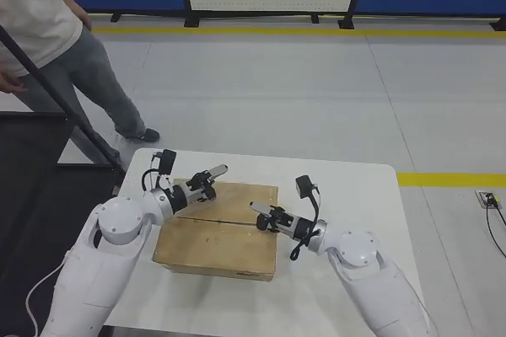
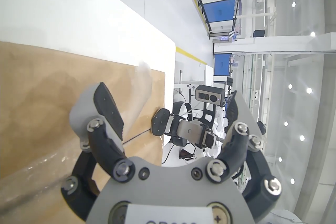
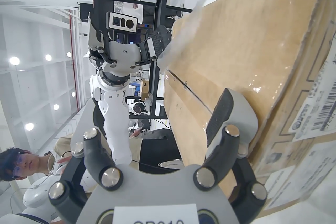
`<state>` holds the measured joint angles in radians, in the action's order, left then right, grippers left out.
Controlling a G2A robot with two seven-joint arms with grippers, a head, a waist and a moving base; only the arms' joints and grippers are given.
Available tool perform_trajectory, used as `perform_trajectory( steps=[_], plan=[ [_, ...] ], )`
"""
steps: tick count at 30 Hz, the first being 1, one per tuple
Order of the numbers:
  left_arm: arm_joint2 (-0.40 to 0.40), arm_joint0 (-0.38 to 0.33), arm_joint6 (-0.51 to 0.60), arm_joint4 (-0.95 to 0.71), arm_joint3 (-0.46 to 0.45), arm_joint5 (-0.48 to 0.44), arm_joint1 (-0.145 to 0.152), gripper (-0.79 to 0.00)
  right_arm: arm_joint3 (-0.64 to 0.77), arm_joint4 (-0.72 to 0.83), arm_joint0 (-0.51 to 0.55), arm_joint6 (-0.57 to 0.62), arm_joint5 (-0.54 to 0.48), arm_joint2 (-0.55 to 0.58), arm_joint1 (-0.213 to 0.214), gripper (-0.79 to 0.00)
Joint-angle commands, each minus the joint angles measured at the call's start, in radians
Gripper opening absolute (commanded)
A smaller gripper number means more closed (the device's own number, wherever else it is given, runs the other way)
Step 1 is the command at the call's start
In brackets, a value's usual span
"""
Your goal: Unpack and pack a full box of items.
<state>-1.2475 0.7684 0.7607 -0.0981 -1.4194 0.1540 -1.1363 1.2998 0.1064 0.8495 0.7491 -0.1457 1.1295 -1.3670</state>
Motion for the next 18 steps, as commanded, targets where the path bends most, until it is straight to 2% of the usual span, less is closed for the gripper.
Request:
perform_trajectory(
  steps=[1,13,18],
  plan=[
    [0.003,0.010,0.010,0.003,-0.016,-0.006,0.001,0.000,-0.004,0.004,-0.003,0.001,-0.002,0.000,0.000,0.000],
    [0.007,0.073,0.080,0.049,-0.101,-0.033,0.014,0.000,-0.026,0.022,-0.017,0.006,-0.013,-0.001,0.002,0.000],
    [0.007,0.099,0.071,0.060,-0.136,-0.044,0.017,0.000,-0.036,0.030,-0.021,0.007,-0.020,-0.001,0.002,0.000]
  ],
)
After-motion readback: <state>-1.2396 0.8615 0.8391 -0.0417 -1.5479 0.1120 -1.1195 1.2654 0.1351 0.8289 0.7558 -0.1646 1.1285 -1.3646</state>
